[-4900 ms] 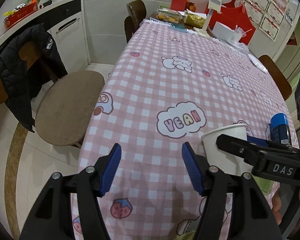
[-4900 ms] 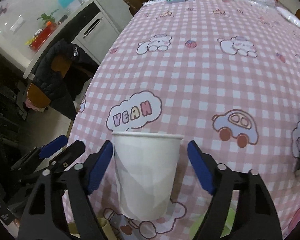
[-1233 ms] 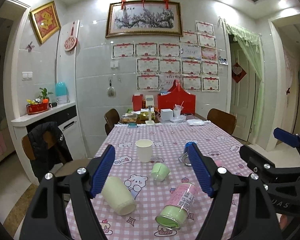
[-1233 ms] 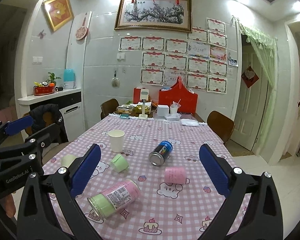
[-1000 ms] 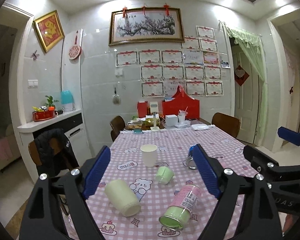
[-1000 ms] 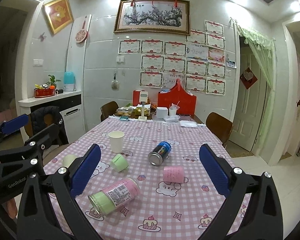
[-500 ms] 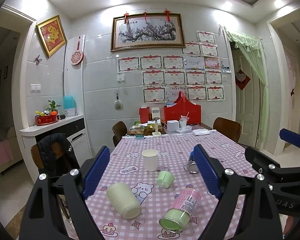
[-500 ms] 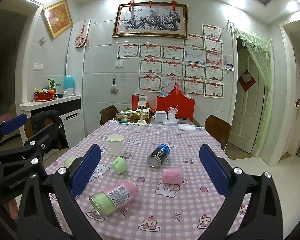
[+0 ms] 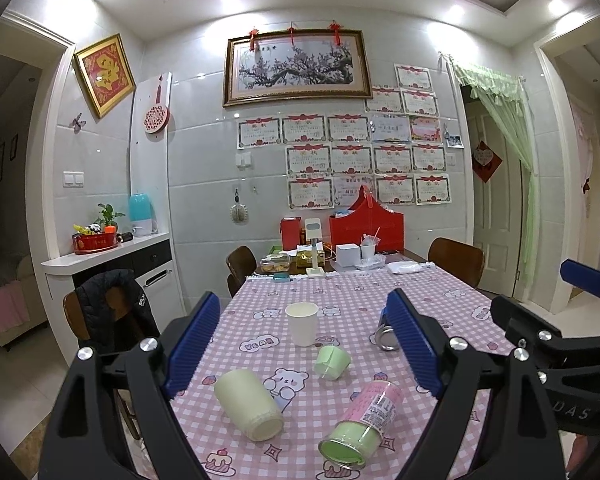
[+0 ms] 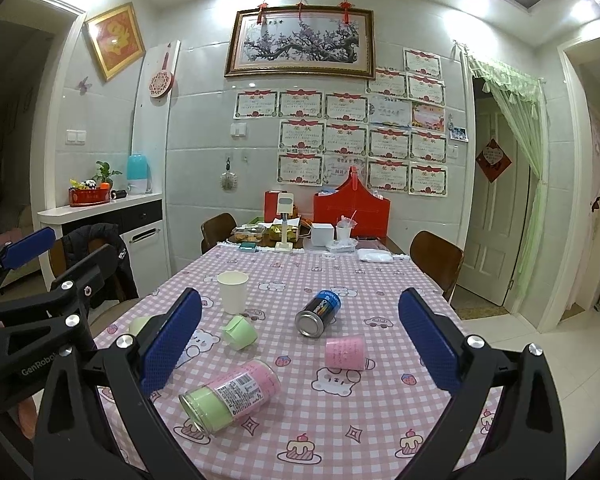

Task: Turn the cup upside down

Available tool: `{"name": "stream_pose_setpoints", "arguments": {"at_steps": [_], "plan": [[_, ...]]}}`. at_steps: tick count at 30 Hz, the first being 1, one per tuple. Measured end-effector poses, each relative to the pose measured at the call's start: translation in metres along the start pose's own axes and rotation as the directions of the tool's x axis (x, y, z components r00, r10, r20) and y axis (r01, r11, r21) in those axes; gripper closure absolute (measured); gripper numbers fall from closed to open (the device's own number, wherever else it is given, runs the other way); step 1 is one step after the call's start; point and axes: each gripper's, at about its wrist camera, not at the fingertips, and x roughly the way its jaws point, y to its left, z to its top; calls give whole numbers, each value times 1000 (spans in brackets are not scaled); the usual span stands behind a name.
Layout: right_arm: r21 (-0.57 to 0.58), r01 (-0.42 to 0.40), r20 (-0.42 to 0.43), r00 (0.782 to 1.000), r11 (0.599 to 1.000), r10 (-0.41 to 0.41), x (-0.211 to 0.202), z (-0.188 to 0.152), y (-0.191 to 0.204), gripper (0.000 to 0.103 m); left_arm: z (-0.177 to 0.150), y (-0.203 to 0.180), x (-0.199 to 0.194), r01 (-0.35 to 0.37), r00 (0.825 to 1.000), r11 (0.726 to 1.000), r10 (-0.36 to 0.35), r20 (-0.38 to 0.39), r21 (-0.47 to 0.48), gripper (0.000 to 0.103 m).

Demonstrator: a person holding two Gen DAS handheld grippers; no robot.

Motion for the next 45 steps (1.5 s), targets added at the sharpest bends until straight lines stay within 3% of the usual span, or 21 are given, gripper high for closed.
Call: {"name": "stream_pose_setpoints", "arguments": {"at_steps": [45], "plan": [[7, 5, -1, 1000, 1000, -5, -3, 1, -1, 8, -1, -2, -2, -22, 999, 1000, 22, 25, 5, 19]]}}
